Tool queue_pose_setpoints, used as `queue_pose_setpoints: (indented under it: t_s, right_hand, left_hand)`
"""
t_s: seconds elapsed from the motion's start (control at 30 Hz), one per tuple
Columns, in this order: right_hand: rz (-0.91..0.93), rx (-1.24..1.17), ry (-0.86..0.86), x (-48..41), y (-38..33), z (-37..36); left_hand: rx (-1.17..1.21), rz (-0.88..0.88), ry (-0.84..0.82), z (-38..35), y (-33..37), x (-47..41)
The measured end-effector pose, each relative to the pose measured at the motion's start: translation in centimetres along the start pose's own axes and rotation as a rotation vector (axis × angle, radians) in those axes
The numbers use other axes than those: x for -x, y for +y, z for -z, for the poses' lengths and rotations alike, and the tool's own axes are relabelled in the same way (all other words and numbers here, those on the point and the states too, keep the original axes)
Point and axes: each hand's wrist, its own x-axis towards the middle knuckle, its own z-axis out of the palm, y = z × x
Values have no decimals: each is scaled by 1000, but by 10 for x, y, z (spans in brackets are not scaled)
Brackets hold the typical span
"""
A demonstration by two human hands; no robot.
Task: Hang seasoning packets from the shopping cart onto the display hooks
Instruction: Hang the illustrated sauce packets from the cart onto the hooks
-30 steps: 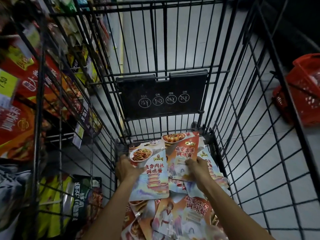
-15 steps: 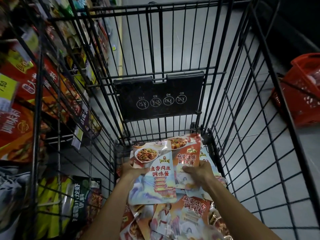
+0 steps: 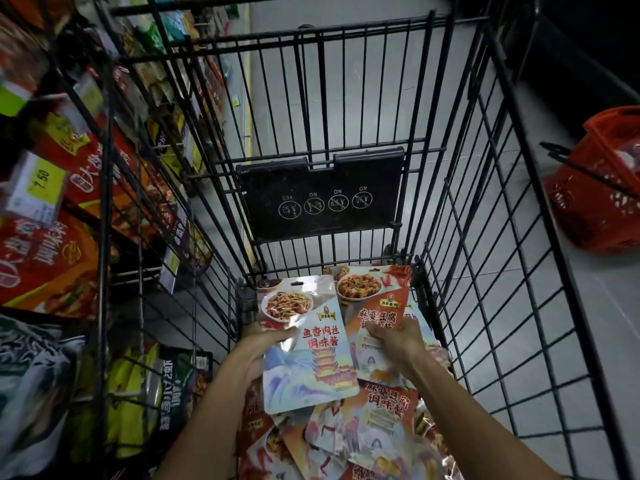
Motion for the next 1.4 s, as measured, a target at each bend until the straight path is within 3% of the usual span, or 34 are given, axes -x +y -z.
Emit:
queue_pose_setpoints:
  t_s: [0.37,0.6,0.97,1.4]
  right_hand:
    - [31,21,-70,71,-7,38]
    - [125,31,-208,139,-27,69]
    - [522,252,-616,280,-108,98]
    - [714,266,-1294,526,-114,67]
  left_hand:
    - [-21,-176,68,11,-5,68]
    - [23,-415,128,25,12,166]
    - [169,-748,411,40,10,389]
    - [316,-1041,960,54,-137,709]
